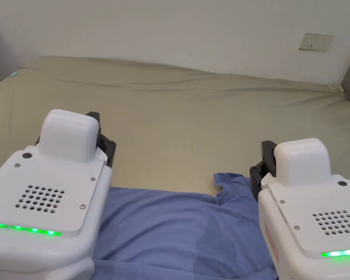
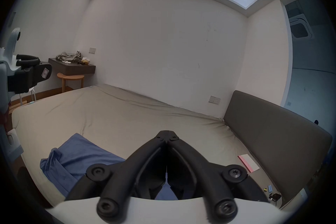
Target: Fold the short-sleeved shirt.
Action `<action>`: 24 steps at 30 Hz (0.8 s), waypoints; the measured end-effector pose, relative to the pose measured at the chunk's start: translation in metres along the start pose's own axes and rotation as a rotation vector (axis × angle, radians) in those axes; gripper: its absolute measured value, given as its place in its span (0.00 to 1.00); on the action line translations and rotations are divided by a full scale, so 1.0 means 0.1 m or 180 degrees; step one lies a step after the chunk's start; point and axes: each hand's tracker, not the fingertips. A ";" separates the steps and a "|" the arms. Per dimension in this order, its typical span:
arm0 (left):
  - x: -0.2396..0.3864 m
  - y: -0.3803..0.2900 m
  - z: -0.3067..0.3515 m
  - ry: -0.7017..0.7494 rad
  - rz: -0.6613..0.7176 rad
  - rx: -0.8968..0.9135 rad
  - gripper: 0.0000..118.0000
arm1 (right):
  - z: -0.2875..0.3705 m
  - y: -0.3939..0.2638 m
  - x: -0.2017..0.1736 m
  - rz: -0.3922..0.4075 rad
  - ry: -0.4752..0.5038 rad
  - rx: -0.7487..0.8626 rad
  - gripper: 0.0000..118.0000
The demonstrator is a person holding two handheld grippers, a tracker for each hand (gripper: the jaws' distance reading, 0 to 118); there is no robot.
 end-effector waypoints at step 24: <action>-0.88 -2.60 -2.84 0.0168 0.0205 -0.2767 0.92 | -1.05 -1.19 0.69 -0.0170 -0.0260 -0.1127 0.02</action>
